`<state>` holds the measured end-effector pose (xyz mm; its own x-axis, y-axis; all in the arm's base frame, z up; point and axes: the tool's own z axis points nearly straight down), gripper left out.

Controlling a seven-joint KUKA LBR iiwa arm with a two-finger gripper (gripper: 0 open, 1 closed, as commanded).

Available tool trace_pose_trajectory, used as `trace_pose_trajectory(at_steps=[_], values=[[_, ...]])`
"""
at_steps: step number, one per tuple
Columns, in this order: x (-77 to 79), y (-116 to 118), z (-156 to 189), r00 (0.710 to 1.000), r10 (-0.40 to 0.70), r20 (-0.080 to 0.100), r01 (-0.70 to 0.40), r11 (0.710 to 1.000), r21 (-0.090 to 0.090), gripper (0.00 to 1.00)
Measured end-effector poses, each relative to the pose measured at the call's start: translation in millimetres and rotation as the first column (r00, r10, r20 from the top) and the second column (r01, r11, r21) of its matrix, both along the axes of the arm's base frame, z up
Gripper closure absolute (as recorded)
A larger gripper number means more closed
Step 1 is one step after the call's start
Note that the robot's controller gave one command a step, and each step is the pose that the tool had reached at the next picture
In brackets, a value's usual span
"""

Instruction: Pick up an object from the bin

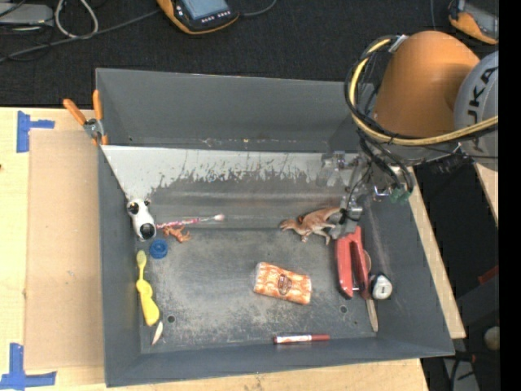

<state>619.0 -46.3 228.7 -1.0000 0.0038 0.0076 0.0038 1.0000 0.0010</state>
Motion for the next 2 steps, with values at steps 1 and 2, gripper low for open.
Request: trace_pose_trajectory(at_steps=[1,2], values=[[1.1,0.3,5.1,1.000,0.001,0.008,-0.001,1.000,-0.001,0.00],[-18.5,47.9,-71.8,1.000,-0.026,0.009,0.026,1.000,0.000,0.00]])
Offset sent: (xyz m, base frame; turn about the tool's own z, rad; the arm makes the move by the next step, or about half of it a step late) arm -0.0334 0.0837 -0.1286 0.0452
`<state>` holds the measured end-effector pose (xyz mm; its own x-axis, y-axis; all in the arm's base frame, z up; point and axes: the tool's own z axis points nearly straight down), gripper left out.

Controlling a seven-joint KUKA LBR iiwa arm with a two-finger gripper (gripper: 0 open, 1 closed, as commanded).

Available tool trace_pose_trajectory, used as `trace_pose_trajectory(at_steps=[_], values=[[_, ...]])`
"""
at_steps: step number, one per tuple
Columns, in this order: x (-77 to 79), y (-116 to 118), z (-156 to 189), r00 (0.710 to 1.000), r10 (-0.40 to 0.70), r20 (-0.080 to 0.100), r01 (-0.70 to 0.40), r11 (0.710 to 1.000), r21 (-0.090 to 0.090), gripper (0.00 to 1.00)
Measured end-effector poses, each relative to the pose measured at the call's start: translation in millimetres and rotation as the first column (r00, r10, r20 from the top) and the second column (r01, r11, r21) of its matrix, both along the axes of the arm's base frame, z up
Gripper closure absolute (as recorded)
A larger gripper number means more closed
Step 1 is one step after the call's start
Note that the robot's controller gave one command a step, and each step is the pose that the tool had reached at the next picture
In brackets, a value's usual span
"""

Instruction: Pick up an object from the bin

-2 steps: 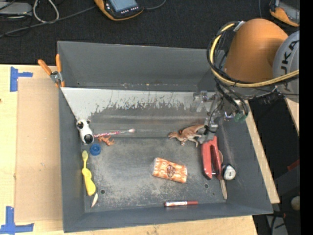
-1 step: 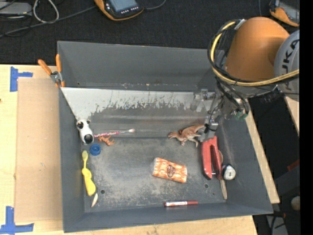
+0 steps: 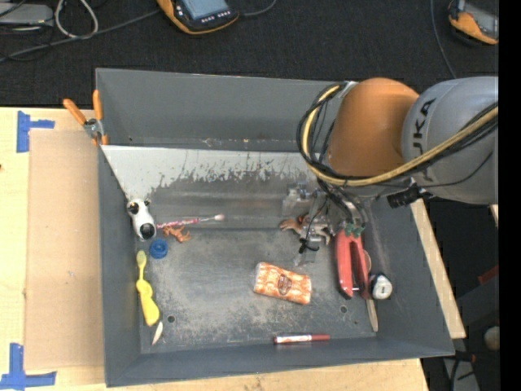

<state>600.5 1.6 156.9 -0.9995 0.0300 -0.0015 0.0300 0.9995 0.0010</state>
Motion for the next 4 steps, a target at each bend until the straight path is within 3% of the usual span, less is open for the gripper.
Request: trace_pose_trajectory(at_steps=[1,2,3,4], values=[[-4.0,11.8,-24.4,0.999,-0.041,0.004,0.041,0.999,-0.001,0.00],[-41.3,3.0,-77.8,0.999,-0.053,0.000,0.053,0.999,0.001,0.00],[-71.3,-22.3,-85.9,0.997,-0.077,0.016,0.077,0.997,0.000,1.00],[-71.3,-22.3,-85.9,0.997,-0.076,0.016,0.076,0.997,0.000,1.00]])
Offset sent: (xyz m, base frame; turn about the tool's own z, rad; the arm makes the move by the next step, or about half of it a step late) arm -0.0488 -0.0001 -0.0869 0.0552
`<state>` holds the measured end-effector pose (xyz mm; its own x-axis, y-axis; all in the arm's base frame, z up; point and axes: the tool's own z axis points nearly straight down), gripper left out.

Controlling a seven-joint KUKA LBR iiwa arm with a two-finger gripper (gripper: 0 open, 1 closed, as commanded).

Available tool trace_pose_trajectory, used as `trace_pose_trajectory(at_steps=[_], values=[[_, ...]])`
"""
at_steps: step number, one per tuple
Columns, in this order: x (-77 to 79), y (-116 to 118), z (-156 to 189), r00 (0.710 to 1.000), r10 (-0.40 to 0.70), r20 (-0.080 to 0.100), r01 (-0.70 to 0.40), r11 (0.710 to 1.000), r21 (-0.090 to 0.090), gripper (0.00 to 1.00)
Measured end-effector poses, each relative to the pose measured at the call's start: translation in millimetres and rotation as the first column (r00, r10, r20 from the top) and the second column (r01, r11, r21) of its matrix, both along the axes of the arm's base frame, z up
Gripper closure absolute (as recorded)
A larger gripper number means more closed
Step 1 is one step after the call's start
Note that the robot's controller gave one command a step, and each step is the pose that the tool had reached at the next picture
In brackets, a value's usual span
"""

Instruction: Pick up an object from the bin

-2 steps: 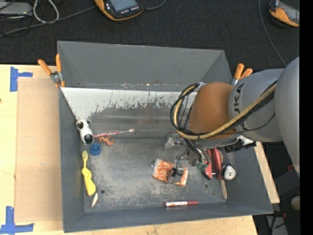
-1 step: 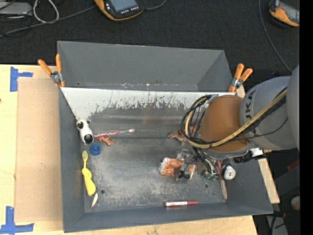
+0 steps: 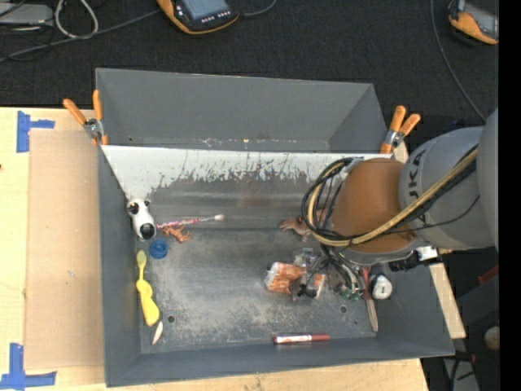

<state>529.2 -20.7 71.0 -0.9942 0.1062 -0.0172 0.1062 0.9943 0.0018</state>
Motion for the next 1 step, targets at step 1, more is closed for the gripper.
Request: trace_pose_trajectory(at_steps=[1], values=[[-3.4,2.8,73.2,1.000,0.014,-0.007,-0.014,1.000,0.001,1.00]])
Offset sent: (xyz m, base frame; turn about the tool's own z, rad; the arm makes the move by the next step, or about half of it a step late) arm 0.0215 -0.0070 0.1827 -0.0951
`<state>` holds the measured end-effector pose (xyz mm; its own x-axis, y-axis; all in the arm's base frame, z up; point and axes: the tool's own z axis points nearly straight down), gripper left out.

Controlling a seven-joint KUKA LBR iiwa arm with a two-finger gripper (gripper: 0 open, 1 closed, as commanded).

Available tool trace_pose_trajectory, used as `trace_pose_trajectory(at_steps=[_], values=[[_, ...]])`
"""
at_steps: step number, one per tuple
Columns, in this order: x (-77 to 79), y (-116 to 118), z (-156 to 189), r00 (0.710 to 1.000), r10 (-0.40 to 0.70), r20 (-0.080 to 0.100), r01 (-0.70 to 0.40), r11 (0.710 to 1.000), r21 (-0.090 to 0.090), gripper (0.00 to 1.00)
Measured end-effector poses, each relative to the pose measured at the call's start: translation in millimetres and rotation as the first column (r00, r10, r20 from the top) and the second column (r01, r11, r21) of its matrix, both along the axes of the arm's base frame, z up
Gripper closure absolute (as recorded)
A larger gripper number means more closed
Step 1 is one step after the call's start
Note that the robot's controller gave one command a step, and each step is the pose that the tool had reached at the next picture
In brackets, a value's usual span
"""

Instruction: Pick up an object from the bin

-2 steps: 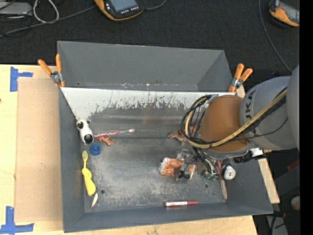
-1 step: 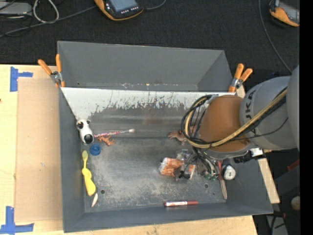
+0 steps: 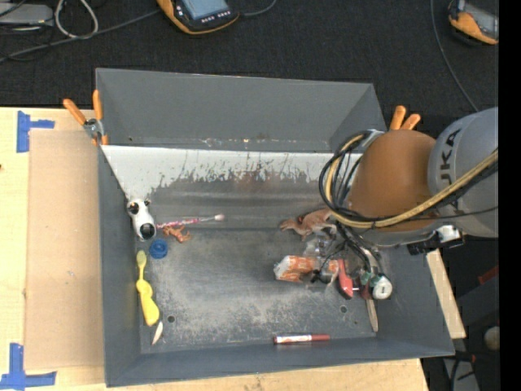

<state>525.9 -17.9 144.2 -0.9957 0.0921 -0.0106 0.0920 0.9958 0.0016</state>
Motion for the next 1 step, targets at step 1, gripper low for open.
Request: trace_pose_trajectory(at_steps=[1], values=[[16.3,-5.6,75.8,0.998,0.057,-0.003,-0.057,0.998,-0.001,1.00]])
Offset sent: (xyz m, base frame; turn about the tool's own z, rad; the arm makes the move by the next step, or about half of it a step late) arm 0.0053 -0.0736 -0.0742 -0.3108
